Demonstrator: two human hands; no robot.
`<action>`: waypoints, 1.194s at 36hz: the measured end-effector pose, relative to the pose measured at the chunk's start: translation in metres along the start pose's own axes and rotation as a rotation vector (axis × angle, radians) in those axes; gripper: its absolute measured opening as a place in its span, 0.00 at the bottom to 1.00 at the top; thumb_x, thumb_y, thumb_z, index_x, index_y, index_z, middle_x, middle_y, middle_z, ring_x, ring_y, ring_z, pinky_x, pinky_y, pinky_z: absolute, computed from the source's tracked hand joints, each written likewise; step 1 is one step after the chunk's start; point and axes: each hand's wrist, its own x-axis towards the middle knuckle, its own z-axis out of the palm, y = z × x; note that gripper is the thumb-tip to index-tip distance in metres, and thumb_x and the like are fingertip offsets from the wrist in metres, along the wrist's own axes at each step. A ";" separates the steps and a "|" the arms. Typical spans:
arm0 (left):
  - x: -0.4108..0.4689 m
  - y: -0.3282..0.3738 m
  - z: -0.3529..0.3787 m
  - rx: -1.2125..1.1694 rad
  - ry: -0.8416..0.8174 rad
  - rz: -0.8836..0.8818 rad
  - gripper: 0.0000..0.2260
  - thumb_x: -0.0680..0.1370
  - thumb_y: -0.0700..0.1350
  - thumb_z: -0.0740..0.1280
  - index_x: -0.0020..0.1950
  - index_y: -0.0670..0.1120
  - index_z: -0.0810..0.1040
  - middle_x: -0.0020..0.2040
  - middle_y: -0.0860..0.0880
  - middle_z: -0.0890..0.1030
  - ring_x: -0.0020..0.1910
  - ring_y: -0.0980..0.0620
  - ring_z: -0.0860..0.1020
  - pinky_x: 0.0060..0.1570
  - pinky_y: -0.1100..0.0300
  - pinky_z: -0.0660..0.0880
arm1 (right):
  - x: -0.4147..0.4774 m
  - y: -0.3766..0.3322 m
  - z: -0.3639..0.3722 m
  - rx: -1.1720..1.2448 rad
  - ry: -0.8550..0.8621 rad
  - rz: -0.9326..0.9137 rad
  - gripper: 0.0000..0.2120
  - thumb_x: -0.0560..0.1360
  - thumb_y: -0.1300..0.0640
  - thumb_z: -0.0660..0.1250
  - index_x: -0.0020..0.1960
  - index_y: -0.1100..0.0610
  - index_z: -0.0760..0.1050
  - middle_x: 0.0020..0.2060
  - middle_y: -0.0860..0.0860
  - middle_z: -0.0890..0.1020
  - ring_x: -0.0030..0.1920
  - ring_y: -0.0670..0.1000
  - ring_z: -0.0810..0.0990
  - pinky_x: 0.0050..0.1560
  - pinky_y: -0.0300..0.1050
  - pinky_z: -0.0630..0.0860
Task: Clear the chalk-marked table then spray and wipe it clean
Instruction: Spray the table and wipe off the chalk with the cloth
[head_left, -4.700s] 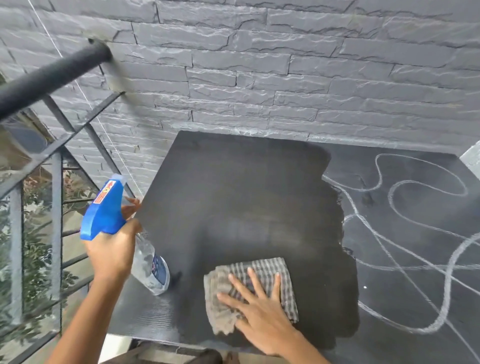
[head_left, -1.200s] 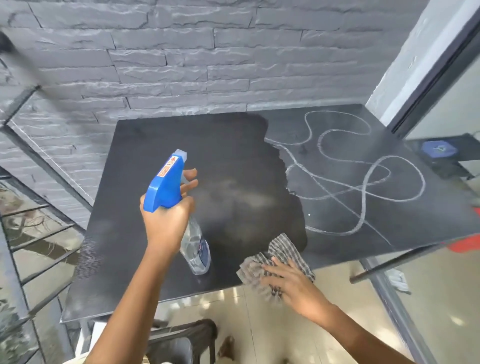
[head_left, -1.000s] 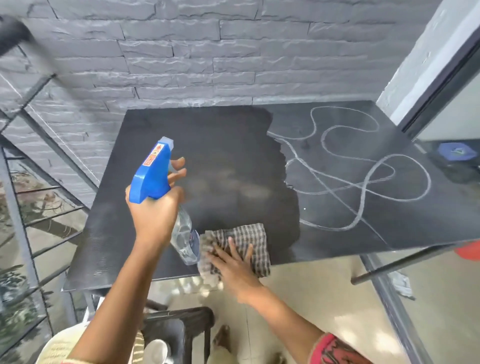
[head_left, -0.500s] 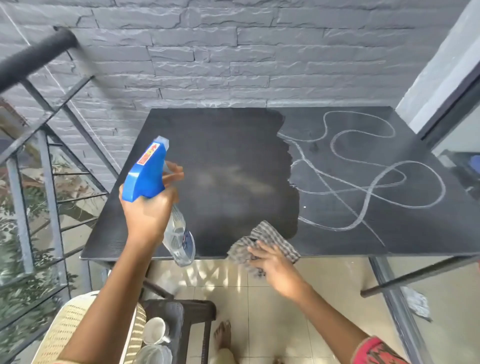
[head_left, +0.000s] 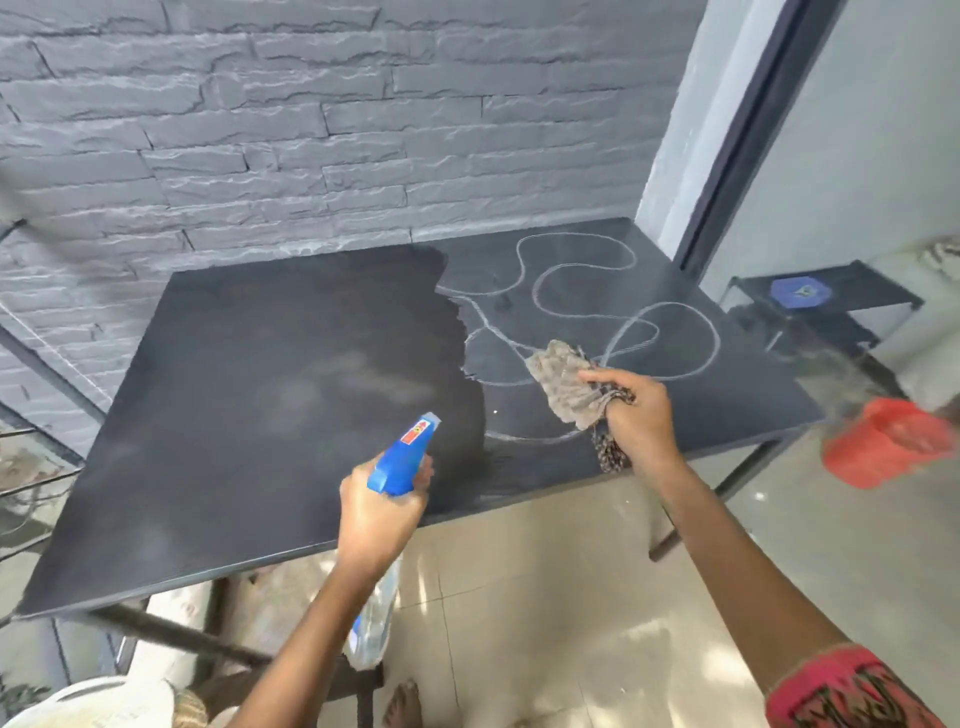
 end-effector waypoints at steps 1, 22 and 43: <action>-0.002 -0.002 0.009 0.019 -0.024 -0.011 0.11 0.73 0.39 0.66 0.31 0.48 0.74 0.27 0.52 0.73 0.27 0.55 0.67 0.32 0.60 0.69 | 0.001 -0.003 -0.008 0.033 0.026 0.014 0.23 0.68 0.75 0.59 0.50 0.55 0.82 0.47 0.50 0.83 0.47 0.45 0.80 0.50 0.34 0.76; -0.004 0.019 0.057 0.146 -0.062 -0.148 0.07 0.69 0.35 0.62 0.37 0.45 0.78 0.31 0.46 0.77 0.29 0.47 0.70 0.32 0.59 0.69 | 0.020 -0.011 -0.068 0.202 0.196 0.116 0.26 0.66 0.77 0.53 0.43 0.54 0.81 0.47 0.55 0.83 0.48 0.51 0.80 0.48 0.43 0.77; 0.146 0.074 0.075 0.210 0.131 -0.186 0.11 0.71 0.40 0.64 0.31 0.41 0.66 0.27 0.47 0.69 0.25 0.47 0.66 0.28 0.61 0.63 | 0.138 -0.038 -0.031 0.266 0.240 0.086 0.23 0.69 0.75 0.52 0.44 0.54 0.79 0.38 0.49 0.81 0.40 0.45 0.79 0.35 0.31 0.74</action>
